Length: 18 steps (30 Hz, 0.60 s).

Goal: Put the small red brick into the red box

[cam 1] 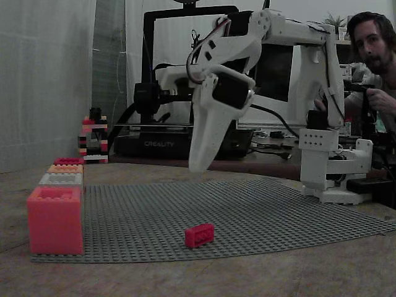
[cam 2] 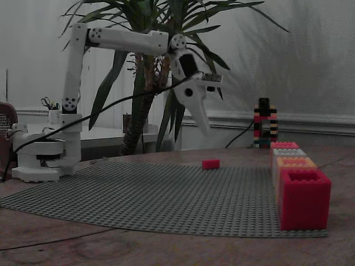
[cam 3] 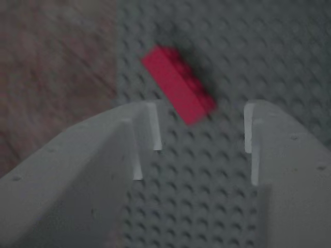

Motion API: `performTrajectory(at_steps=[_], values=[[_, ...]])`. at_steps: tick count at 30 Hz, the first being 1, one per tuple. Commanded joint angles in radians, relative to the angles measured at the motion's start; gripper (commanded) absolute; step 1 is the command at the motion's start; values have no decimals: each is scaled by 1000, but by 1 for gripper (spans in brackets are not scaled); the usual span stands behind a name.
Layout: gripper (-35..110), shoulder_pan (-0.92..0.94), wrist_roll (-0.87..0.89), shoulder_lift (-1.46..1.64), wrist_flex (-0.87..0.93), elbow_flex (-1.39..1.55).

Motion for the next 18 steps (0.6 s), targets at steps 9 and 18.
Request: performTrajectory(at_steps=[9, 18], values=[[12, -57, -69, -46, -103, -38], [12, -81, -103, -66, -212, 29]])
